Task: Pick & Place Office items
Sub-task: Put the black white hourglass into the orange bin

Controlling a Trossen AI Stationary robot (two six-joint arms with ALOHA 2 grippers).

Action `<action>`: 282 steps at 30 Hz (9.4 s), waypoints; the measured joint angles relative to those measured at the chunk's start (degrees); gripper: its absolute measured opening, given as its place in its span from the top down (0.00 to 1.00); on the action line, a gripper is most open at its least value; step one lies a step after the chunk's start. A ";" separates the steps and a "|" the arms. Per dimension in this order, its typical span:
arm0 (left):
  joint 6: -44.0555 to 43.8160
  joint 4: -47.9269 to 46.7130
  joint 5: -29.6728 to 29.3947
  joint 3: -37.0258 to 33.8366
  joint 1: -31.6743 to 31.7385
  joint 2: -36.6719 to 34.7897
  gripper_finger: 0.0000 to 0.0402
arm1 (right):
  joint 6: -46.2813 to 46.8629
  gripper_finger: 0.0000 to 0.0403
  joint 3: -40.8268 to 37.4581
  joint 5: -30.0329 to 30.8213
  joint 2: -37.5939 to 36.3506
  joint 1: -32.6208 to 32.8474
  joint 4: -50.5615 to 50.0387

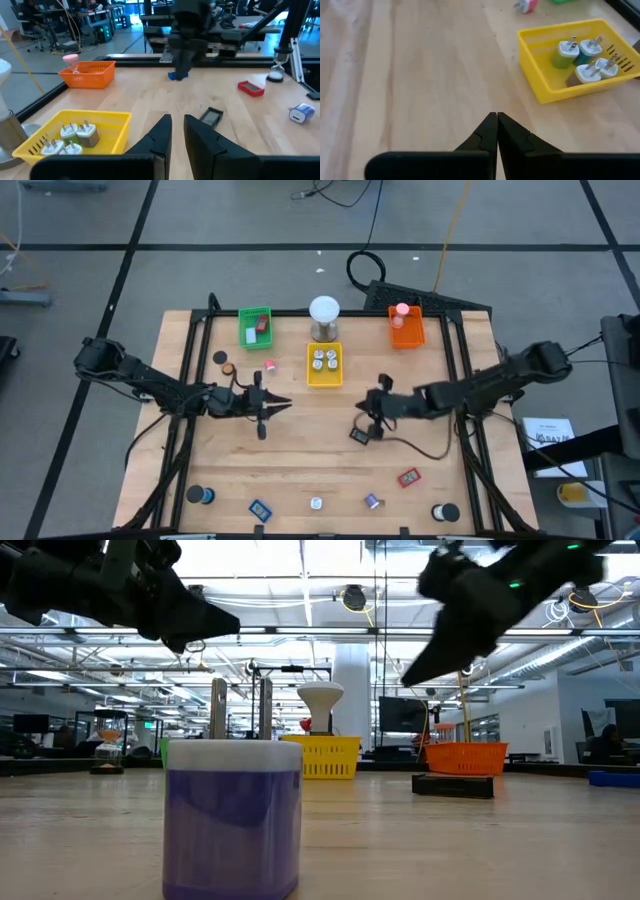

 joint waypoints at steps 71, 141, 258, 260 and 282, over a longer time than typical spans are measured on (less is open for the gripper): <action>0.20 -0.90 2.27 0.22 -4.07 0.03 0.87 | 87.36 0.15 39.51 -18.19 24.69 55.90 -66.99; -7.07 1.65 -1.94 0.17 0.21 1.77 0.87 | -4.97 0.50 15.59 -10.70 4.40 -35.79 -55.46; 0.30 19.91 -3.04 0.11 0.59 17.72 0.87 | -5.39 0.58 -14.04 -4.73 -2.09 -63.96 17.48; 0.30 19.90 -3.04 0.10 0.61 17.72 0.87 | -5.40 0.56 -14.04 -4.67 -1.71 -63.96 17.69; 0.30 19.96 -3.05 0.11 0.61 17.72 0.87 | -4.03 0.35 -14.04 -2.83 -4.04 -63.76 19.23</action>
